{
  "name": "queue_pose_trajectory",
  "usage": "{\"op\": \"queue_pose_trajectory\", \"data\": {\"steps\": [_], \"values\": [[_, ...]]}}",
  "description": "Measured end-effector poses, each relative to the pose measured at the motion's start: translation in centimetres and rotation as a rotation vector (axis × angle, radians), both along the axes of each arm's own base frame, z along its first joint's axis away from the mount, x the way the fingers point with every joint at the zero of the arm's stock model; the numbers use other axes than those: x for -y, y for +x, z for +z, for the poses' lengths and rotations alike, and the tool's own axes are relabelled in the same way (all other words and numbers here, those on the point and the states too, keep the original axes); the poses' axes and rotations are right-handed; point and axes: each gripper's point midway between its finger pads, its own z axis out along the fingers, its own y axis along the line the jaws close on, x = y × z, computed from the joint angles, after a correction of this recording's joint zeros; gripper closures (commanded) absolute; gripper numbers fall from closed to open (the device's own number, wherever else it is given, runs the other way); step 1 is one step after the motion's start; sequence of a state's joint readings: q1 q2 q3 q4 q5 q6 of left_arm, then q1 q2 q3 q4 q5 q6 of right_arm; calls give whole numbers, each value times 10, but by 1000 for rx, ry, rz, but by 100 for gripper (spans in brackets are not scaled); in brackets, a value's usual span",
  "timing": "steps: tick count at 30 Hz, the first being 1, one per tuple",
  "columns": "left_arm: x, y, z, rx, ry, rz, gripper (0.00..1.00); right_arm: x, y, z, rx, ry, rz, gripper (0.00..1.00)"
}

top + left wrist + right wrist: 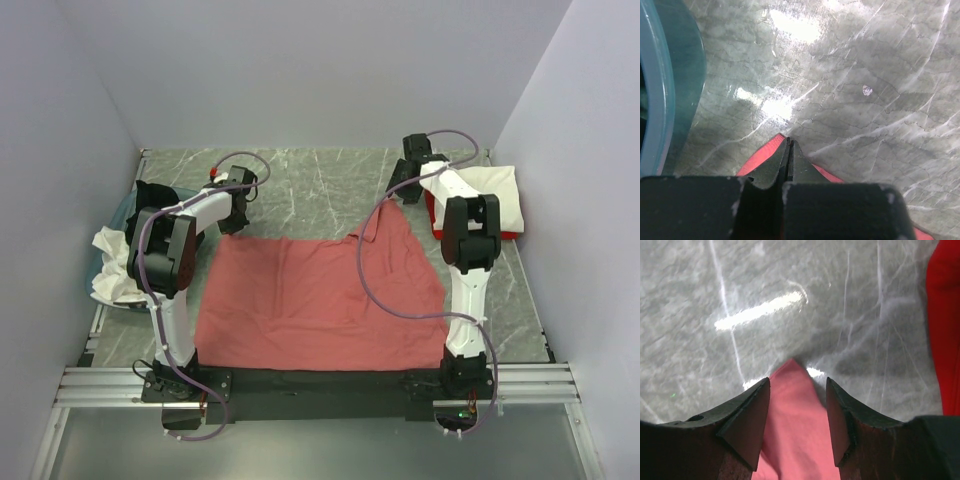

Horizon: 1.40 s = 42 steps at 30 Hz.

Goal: Fold and stack the t-shirts
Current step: Fold the tshirt

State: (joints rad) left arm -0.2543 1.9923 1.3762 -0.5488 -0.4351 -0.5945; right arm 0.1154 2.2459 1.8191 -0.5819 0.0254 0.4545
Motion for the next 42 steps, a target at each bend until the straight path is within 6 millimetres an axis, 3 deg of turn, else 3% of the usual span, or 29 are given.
{"op": "queue_pose_trajectory", "data": {"steps": [6,14,22,28,36,42], "values": [[1,0,0,-4,-5,-10,100,2,2,-14,-34,-30,-10,47],[3,0,-1,-4,-15,-14,99,3,2,-8,-40,-57,-12,49],[4,0,0,-4,-17,-16,99,-8,3,-5,-40,-75,12,66],[5,1,5,9,-25,-18,99,-13,6,-16,-70,-69,25,66],[6,2,11,21,-31,-19,100,-13,3,-13,-90,-76,35,57],[6,2,12,25,-32,-19,99,-11,-1,-12,-107,-88,41,57]]}}
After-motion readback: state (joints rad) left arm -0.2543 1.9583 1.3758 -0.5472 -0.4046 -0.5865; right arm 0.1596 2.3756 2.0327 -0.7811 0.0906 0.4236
